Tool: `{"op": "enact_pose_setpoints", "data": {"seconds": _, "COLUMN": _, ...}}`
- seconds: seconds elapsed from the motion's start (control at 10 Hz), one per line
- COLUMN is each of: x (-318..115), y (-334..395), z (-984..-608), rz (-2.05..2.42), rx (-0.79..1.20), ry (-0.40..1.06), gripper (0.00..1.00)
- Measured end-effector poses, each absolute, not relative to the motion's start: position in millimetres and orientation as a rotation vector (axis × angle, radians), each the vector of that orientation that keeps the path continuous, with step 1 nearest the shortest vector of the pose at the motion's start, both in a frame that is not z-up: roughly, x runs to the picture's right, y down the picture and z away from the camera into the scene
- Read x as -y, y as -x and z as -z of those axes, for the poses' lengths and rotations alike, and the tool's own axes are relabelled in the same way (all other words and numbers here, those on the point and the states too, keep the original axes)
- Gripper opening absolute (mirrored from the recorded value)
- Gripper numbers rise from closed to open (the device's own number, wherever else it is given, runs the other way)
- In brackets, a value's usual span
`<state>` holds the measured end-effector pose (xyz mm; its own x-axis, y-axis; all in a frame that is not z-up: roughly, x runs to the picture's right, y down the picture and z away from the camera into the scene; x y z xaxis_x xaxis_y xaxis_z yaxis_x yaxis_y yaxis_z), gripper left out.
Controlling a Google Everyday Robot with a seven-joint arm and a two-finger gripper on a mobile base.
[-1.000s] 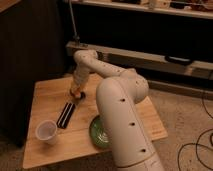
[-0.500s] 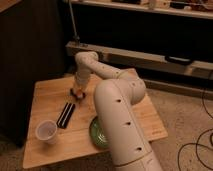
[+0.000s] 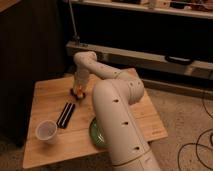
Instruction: Place the pepper on the white sponge
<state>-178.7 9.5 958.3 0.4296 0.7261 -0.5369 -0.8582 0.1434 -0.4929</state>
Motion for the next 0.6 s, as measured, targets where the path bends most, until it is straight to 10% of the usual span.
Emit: {"op": "enact_pose_setpoints", "data": {"seconds": 0.6, "x": 6.8, "y": 156.1, "z": -955.7, "rz": -1.243, "rx": -0.185, "ry": 0.834, "gripper": 0.80}}
